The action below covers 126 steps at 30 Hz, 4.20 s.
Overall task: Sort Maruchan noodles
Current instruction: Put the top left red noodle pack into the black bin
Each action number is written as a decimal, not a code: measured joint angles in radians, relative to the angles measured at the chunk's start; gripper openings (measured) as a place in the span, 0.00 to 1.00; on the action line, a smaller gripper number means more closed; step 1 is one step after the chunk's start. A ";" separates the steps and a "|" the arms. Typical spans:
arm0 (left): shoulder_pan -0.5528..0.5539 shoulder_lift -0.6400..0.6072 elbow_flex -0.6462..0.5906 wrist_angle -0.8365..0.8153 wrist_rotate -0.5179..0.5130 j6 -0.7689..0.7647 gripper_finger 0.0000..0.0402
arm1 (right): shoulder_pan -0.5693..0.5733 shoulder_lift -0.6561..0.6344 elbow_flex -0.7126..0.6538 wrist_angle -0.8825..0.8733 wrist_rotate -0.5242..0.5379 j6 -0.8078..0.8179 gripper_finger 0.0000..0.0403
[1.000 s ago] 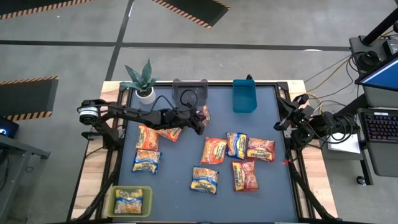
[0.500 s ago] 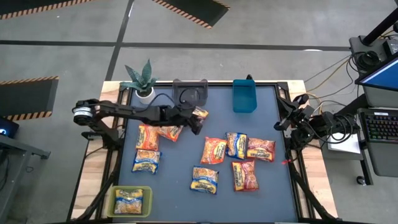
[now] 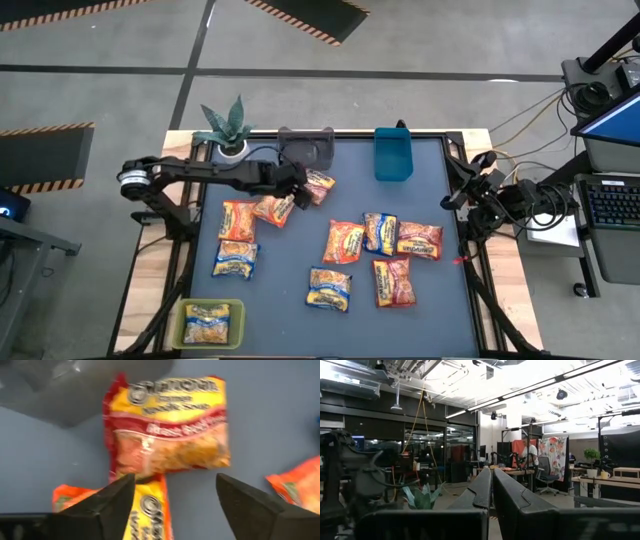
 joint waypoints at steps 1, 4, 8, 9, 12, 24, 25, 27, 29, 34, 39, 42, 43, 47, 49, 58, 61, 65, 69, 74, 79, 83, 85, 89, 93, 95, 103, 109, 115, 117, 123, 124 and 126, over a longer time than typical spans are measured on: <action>0.013 0.005 -0.002 0.007 0.000 0.003 0.70 | 0.000 0.000 0.000 0.000 0.000 0.000 0.02; 0.050 0.022 -0.005 0.041 0.003 0.042 0.77 | 0.000 0.000 0.000 0.001 0.000 0.000 0.02; 0.095 0.046 -0.006 0.094 0.028 0.089 0.79 | 0.000 0.000 0.000 0.000 0.000 -0.007 0.02; 0.107 0.050 -0.006 0.106 0.039 0.098 0.79 | 0.000 0.000 0.000 -0.001 0.000 -0.009 0.02; 0.139 0.070 -0.006 0.128 0.083 0.120 0.78 | 0.000 0.000 0.000 0.000 0.000 -0.012 0.02; 0.187 0.139 -0.008 0.153 0.093 0.188 0.76 | 0.000 0.000 0.000 -0.001 0.000 -0.027 0.02; 0.188 0.144 -0.008 0.154 0.101 0.191 0.76 | 0.000 0.000 0.000 0.000 0.000 -0.027 0.02; 0.189 0.155 -0.009 0.171 0.104 0.195 0.76 | 0.000 0.000 0.000 -0.001 0.000 -0.027 0.02; 0.189 0.165 -0.009 0.188 0.106 0.203 0.76 | 0.000 0.000 0.000 0.000 0.000 -0.027 0.02; 0.191 0.183 -0.013 0.238 0.141 0.205 0.76 | 0.000 0.000 0.000 0.000 0.000 -0.027 0.02; 0.191 0.185 -0.024 0.256 0.146 0.203 0.72 | 0.000 0.000 0.000 0.000 0.000 -0.027 0.02; 0.191 0.184 -0.052 0.308 0.158 0.184 0.70 | 0.000 0.000 0.000 0.000 0.000 -0.027 0.02; 0.191 0.183 -0.066 0.334 0.168 0.178 0.69 | 0.000 0.000 0.000 0.000 0.000 -0.027 0.02; 0.191 0.183 -0.103 0.397 0.180 0.149 0.66 | 0.000 0.000 0.000 0.000 0.000 -0.027 0.02; 0.190 0.183 -0.115 0.416 0.181 0.137 0.65 | 0.000 0.000 0.000 0.000 0.000 -0.027 0.02; 0.187 0.184 -0.166 0.509 0.187 0.105 0.53 | 0.000 0.000 0.000 0.000 0.000 -0.027 0.02; 0.186 0.185 -0.169 0.509 0.184 0.102 0.48 | 0.000 0.000 0.000 0.000 0.000 -0.027 0.02; 0.177 0.185 -0.169 0.513 0.162 0.101 0.39 | 0.000 0.000 0.000 0.000 0.000 -0.027 0.02; 0.169 0.185 -0.170 0.511 0.156 0.101 0.28 | 0.000 0.000 0.000 0.000 0.000 -0.031 0.02; 0.159 0.185 -0.170 0.509 0.144 0.101 0.16 | 0.000 0.000 0.000 0.000 0.000 -0.033 0.02; 0.141 0.174 -0.170 0.509 0.117 0.102 0.08 | 0.000 0.000 0.000 0.000 0.000 -0.034 0.02; 0.123 0.151 -0.173 0.500 0.086 0.121 0.03 | 0.000 0.000 0.000 0.000 0.000 -0.037 0.02; 0.111 0.137 -0.175 0.489 0.078 0.146 0.01 | 0.000 0.000 0.000 0.000 0.000 -0.039 0.02; 0.083 0.114 -0.176 0.487 0.059 0.183 0.00 | 0.000 0.000 0.000 0.000 0.000 -0.041 0.02; 0.051 0.098 -0.175 0.502 0.046 0.242 0.00 | 0.000 0.000 0.000 0.000 0.000 -0.042 0.02; 0.027 0.089 -0.175 0.505 0.016 0.270 0.00 | 0.000 0.000 0.000 0.000 0.000 -0.042 0.02; -0.037 0.043 -0.173 0.557 -0.054 0.295 0.00 | 0.000 0.000 0.000 0.000 0.000 -0.042 0.02; -0.072 0.057 -0.172 0.681 -0.047 0.290 0.00 | 0.000 0.000 0.000 0.000 0.000 -0.041 0.02; -0.094 0.085 -0.171 0.731 -0.047 0.262 0.00 | 0.000 0.000 0.000 0.001 0.000 -0.034 0.02; -0.097 0.085 -0.171 0.730 -0.047 0.262 0.00 | 0.000 0.000 0.000 0.000 0.000 -0.034 0.02; -0.098 0.077 -0.171 0.711 0.039 0.277 0.00 | 0.000 0.000 0.000 0.000 0.000 -0.034 0.02; -0.099 0.079 -0.171 0.708 0.054 0.298 0.00 | 0.000 0.000 0.000 0.000 0.000 -0.035 0.02; -0.102 0.082 -0.171 0.699 0.076 0.353 0.02 | 0.000 0.000 0.000 0.001 0.000 -0.034 0.02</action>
